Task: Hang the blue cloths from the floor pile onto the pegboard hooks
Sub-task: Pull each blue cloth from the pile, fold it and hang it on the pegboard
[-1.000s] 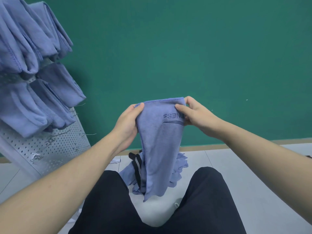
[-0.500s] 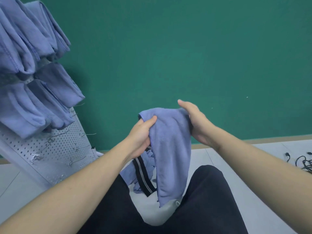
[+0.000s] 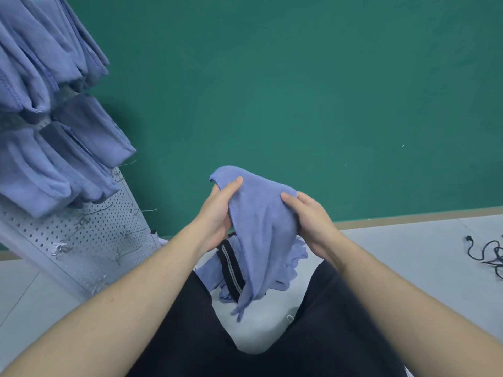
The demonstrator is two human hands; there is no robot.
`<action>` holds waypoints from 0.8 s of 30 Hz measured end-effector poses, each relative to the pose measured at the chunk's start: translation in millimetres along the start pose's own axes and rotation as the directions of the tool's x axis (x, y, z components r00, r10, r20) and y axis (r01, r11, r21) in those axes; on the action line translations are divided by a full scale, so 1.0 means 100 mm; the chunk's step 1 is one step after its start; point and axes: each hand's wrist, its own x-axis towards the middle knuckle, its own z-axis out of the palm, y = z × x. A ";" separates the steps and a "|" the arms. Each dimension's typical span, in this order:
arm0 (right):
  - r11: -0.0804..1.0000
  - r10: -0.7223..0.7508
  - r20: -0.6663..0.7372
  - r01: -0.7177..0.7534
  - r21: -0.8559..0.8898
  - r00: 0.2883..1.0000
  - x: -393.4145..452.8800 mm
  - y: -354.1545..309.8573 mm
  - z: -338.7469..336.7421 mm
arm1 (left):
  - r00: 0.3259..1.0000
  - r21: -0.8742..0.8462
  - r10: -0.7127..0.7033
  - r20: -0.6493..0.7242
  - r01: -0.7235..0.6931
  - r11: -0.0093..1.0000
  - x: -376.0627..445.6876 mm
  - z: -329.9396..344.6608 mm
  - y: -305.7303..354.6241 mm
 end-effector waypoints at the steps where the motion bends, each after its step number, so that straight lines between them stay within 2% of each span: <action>1: 1.000 -0.009 -0.025 0.009 -0.005 1.000 0.02 -0.01 0.02 | 1.000 0.004 -0.009 0.018 0.009 1.000 -0.01 -0.01 -0.05; 4: 1.000 -0.004 -0.097 0.006 0.021 0.995 0.09 -0.05 0.06 | 0.996 -0.007 -0.045 0.081 0.046 0.999 -0.05 -0.01 -0.25; 8: 1.000 0.012 -0.127 -0.010 0.018 0.992 0.18 -0.08 0.08 | 0.994 -0.067 -0.101 0.045 0.104 0.992 -0.15 0.06 -0.51; 11: 0.998 0.038 -0.131 -0.043 -0.035 0.991 0.18 -0.09 0.09 | 0.996 -0.083 -0.083 -0.042 0.080 0.993 -0.17 0.14 -0.62; 15: 0.997 0.045 -0.156 -0.053 -0.050 0.987 0.11 -0.14 0.06 | 0.988 -0.251 -0.042 -0.147 0.004 0.968 -0.13 0.20 -0.57; 17: 0.995 0.092 -0.143 -0.097 -0.031 0.985 0.08 -0.15 0.03 | 0.988 -0.254 -0.012 -0.152 -0.027 0.967 -0.11 0.20 -0.52; 20: 0.976 0.177 -0.071 -0.184 -0.115 0.982 0.01 -0.09 0.03 | 0.985 -0.227 -0.018 -0.174 -0.022 0.974 -0.06 0.16 -0.42; 24: 0.975 0.156 0.030 -0.149 -0.163 0.987 -0.08 0.07 0.05 | 0.970 -0.134 -0.050 -0.239 0.018 0.991 -0.01 0.05 -0.34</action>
